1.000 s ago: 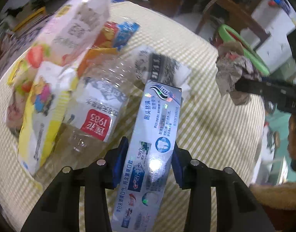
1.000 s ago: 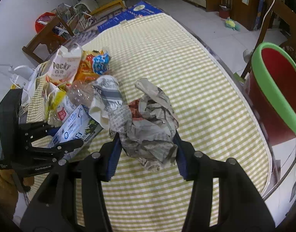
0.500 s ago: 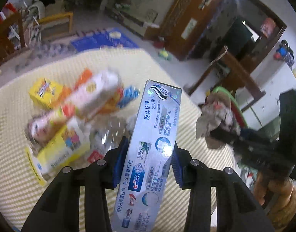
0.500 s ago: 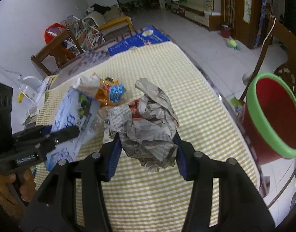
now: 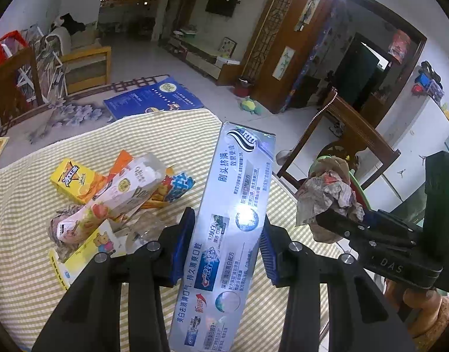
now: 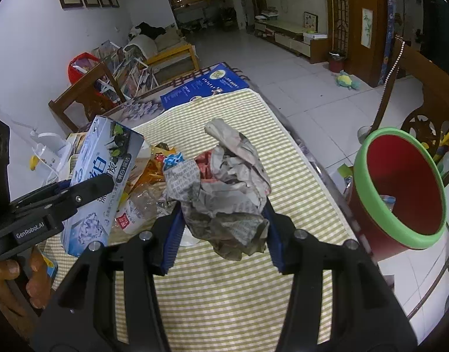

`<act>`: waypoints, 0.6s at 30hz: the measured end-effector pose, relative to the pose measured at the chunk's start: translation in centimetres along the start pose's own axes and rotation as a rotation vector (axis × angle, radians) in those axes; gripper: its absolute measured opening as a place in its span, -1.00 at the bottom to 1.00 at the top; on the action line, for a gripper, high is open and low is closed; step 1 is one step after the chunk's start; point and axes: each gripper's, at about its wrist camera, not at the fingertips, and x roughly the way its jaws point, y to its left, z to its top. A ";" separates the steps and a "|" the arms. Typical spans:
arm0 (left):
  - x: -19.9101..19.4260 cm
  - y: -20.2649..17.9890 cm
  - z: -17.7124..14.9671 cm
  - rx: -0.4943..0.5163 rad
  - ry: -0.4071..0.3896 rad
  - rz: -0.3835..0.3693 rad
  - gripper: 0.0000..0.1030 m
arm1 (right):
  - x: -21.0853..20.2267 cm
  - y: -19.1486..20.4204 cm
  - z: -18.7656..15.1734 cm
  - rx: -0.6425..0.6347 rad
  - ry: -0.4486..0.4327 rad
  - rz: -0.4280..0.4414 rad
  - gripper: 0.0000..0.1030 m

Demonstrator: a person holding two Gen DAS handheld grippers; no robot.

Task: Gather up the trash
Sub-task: 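Carry the newspaper in the right tool over the red bin and release it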

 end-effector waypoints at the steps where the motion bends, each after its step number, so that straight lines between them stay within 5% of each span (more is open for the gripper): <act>1: 0.0 -0.1 0.1 0.002 0.000 -0.001 -0.23 | -0.1 -0.2 0.0 0.001 -0.002 -0.002 -0.06; 18: 1.6 -3.0 0.7 0.011 0.000 0.006 -0.23 | -1.1 -3.9 0.7 0.016 -0.010 -0.018 -0.06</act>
